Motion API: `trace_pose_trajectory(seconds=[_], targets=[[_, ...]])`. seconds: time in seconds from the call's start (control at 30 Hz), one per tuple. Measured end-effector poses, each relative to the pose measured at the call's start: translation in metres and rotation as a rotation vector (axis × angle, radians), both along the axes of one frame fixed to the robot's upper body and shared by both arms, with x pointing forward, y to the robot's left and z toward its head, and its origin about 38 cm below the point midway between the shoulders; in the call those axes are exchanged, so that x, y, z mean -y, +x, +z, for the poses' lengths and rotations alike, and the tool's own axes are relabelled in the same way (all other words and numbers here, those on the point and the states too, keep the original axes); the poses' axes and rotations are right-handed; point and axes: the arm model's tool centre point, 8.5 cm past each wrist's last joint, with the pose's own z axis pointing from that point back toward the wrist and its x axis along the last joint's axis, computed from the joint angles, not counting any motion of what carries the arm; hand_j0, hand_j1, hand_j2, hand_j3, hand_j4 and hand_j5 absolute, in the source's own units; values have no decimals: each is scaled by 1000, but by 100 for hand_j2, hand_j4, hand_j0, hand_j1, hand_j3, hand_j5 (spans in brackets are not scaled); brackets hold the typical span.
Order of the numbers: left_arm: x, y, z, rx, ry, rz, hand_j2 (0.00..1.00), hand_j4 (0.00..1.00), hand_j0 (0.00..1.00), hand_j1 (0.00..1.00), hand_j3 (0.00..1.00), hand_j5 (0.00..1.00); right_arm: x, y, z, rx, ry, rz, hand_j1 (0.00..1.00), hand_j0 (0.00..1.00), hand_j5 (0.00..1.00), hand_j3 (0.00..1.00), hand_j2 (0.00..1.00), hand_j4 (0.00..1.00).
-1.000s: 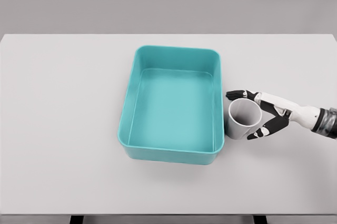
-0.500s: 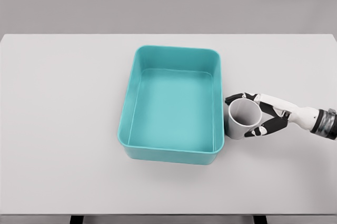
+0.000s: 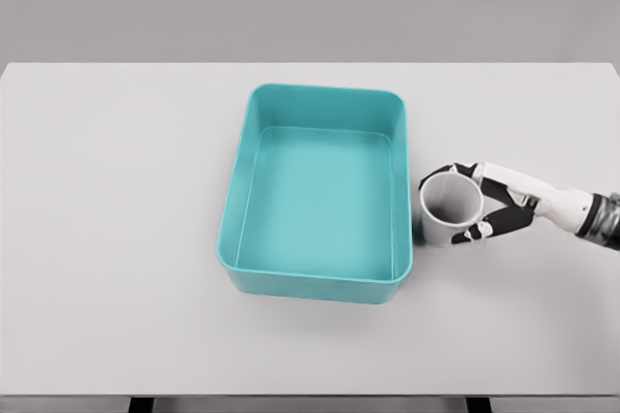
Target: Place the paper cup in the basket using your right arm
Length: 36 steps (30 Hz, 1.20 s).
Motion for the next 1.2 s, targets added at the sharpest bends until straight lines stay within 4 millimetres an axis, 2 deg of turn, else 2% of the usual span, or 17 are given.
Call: trace_pose_trajectory(seconds=[0.37, 0.67, 0.77, 0.87, 1.07, 1.2], targets=[[0, 0, 0, 0, 0, 0, 100, 100, 100, 100, 100, 100, -2, 12, 37, 102, 51, -7, 72, 72, 72, 72, 72, 72], [0, 0, 0, 0, 0, 0, 100, 100, 100, 100, 100, 100, -3, 23, 90, 254, 121, -16, 72, 72, 72, 72, 72, 72], [0, 0, 0, 0, 0, 0, 100, 100, 100, 100, 100, 100, -12, 27, 103, 315, 132, -4, 71, 71, 71, 71, 71, 71], [0, 0, 0, 0, 0, 0, 100, 100, 100, 100, 100, 100, -25, 31, 107, 356, 131, 17, 71, 71, 71, 71, 71, 71], [0, 0, 0, 0, 0, 0, 100, 100, 100, 100, 100, 100, -65, 38, 112, 464, 109, 74, 71, 71, 71, 71, 71, 71], [0, 0, 0, 0, 0, 0, 100, 100, 100, 100, 100, 100, -89, 35, 122, 541, 78, 129, 71, 71, 71, 71, 71, 71]])
